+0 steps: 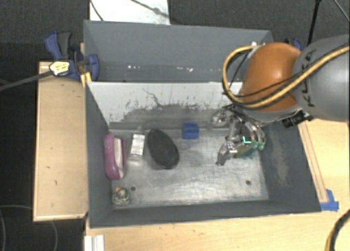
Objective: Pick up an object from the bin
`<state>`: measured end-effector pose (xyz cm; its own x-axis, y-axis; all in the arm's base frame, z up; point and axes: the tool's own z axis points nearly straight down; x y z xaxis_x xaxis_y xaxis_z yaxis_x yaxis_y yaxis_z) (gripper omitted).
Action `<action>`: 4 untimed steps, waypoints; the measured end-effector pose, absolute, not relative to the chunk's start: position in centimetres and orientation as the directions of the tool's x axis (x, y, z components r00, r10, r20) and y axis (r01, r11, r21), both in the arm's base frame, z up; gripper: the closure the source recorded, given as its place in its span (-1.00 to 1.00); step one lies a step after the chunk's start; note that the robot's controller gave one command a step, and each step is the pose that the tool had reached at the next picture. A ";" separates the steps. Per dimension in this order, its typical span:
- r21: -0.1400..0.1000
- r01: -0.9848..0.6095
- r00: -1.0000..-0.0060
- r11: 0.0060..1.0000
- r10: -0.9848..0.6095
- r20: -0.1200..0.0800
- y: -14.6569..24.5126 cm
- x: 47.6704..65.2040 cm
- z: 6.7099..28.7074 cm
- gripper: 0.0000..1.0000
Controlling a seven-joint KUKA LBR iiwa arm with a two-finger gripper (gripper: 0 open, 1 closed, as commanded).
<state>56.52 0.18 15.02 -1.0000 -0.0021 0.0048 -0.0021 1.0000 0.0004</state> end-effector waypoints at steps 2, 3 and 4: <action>-0.001 0.374 -0.928 0.928 0.374 0.001 13.6 56.4 12.3 -1.00; 0.001 0.207 -0.978 0.978 0.207 -0.004 12.8 57.6 7.6 -1.00; 0.002 0.207 -0.978 0.978 0.207 -0.007 12.8 57.7 7.8 1.00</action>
Offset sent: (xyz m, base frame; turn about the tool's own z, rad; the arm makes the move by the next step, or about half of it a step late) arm 0.0192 0.1165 0.0134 0.1688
